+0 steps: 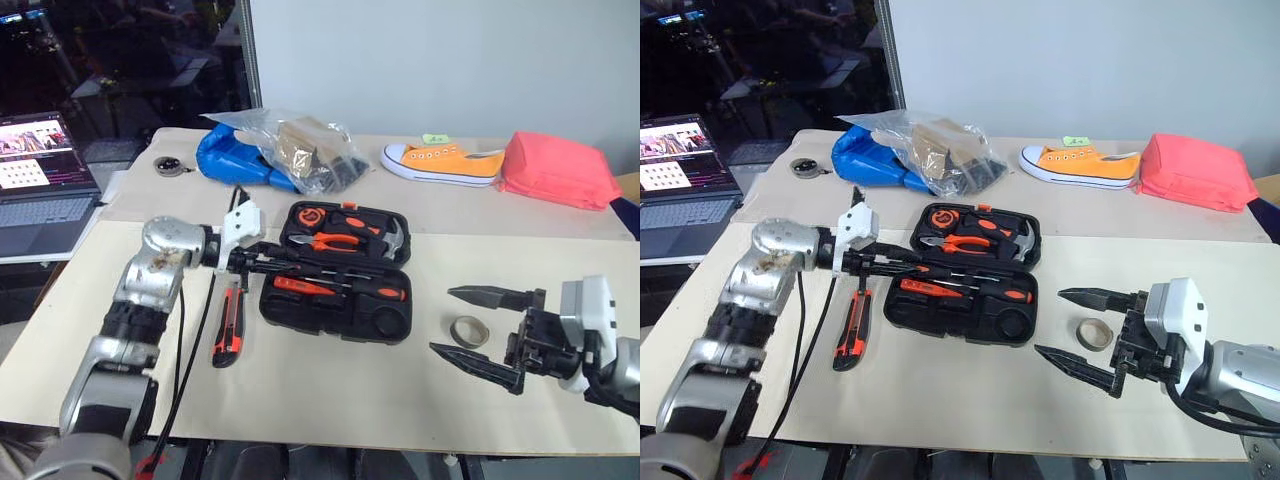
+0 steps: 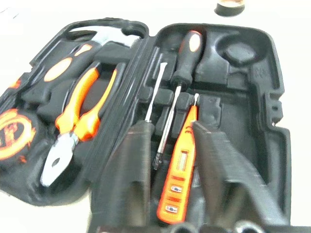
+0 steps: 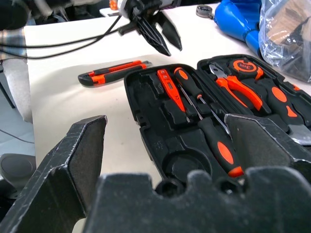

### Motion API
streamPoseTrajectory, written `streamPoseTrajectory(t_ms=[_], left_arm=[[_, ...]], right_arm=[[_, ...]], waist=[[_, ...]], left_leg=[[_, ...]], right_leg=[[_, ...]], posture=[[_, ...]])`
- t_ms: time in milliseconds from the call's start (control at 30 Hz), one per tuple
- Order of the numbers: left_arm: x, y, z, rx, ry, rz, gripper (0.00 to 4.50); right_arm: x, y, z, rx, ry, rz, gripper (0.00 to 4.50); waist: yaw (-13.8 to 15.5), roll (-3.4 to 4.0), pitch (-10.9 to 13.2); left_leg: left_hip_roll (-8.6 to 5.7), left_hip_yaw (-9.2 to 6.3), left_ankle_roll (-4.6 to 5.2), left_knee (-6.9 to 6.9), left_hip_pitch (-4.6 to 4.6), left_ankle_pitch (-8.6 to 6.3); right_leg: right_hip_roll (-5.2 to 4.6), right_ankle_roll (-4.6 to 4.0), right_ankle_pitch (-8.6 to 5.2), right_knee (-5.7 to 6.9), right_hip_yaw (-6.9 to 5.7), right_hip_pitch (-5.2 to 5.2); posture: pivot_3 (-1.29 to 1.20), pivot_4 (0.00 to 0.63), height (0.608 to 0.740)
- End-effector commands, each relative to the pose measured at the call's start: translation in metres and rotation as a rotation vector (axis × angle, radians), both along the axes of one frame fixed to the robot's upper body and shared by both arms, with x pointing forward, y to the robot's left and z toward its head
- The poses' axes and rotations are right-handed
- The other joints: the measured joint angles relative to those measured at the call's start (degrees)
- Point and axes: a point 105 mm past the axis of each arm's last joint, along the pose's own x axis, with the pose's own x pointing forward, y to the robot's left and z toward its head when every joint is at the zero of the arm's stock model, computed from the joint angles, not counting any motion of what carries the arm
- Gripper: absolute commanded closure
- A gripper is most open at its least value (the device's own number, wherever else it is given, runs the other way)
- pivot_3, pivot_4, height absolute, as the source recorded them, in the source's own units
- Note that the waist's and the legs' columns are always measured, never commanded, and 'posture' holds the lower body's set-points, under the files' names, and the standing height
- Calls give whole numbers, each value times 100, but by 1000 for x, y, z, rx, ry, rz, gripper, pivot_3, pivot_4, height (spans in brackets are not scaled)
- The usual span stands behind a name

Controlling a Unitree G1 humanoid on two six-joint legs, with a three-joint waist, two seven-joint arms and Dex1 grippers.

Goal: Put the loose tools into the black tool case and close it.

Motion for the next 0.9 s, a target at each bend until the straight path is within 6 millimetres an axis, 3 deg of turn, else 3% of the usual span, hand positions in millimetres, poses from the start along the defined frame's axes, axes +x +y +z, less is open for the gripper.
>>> streamPoseTrajectory(t_ms=[33,333,533,600,767,900], left_arm=[[5,-4,2,-18,-32,103,4443],[-1,2,-54,158,93,174,4443],[-3,0,-69,189,114,168,4443],[0,-1,-60,153,81,175,4443],[1,7,-8,-45,-19,251,4443],[-2,43,50,-313,-31,469,4443]], right_arm=[[2,1,7,-20,-49,21,0],[3,0,9,-26,-52,31,0],[3,1,7,-27,-48,31,0],[3,2,7,-27,-48,36,0],[5,5,7,-21,-54,58,0],[11,8,7,-3,-58,85,0]], waist=[[3,0,0],[-17,15,-11],[-25,41,-46],[-27,45,-51],[-64,52,-52],[-69,24,-35]], left_leg=[[-1,1,0,0,2,1],[-2,1,1,-1,5,1],[-2,4,1,-1,27,1],[-2,6,1,-1,31,1],[0,5,1,-1,30,2],[8,-3,1,-1,12,2]], right_leg=[[1,1,-1,2,0,1],[4,-1,0,-2,5,2],[4,15,-9,2,11,18],[4,16,-9,4,13,20],[5,17,-10,11,19,12],[8,17,-11,11,16,-2]], posture=[[0,150,740],[0,150,740],[0,150,740],[0,150,740],[0,150,740],[0,150,740]])
